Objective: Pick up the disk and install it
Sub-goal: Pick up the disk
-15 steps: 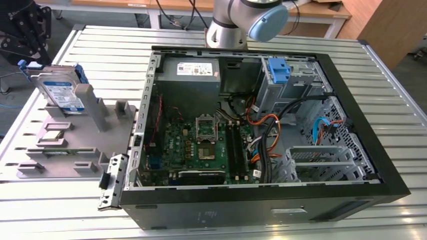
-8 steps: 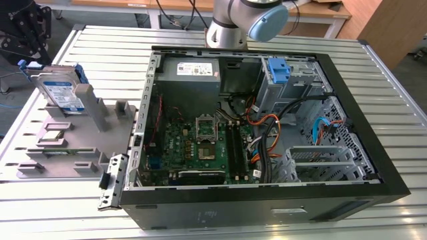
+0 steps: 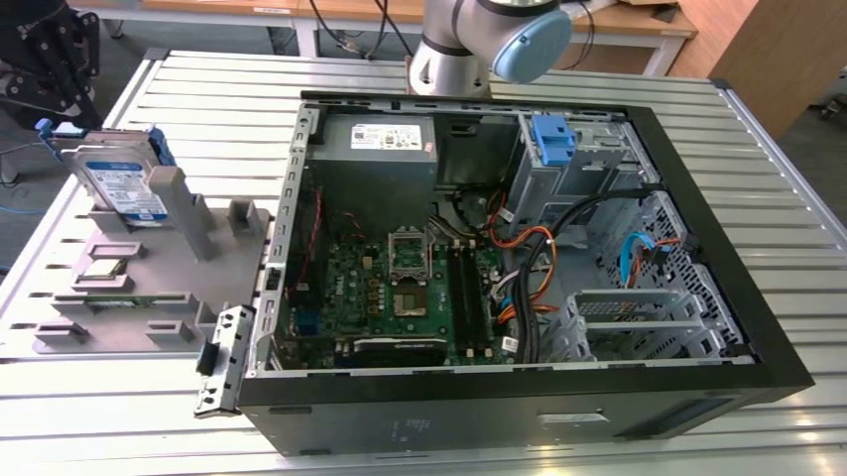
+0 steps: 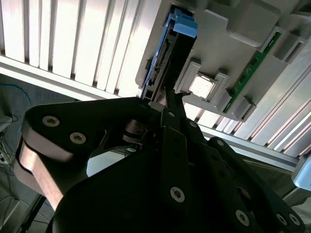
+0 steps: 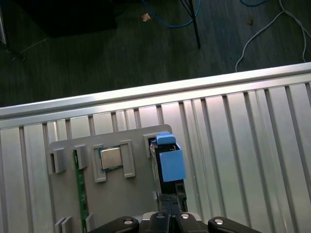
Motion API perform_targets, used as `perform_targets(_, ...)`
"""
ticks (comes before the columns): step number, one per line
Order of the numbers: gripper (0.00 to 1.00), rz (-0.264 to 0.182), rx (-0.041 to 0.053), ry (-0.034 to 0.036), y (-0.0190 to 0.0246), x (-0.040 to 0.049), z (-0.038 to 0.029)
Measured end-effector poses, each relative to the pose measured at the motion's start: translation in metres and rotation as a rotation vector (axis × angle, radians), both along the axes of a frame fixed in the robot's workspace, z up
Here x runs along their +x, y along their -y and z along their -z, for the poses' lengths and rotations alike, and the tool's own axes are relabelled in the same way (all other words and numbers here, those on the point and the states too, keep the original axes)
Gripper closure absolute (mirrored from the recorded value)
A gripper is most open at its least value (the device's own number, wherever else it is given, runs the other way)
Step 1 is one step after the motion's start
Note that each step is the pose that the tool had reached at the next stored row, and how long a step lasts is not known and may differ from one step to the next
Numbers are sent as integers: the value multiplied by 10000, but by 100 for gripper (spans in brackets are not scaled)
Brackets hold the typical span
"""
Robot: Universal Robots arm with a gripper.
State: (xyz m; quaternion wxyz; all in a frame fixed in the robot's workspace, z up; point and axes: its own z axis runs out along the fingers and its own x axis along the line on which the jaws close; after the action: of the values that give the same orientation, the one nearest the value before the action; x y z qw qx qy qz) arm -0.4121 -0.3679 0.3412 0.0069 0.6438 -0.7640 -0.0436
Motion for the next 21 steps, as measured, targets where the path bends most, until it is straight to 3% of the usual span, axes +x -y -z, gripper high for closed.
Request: perform_targets(21,89,-206,-1,-1,0,2,14)
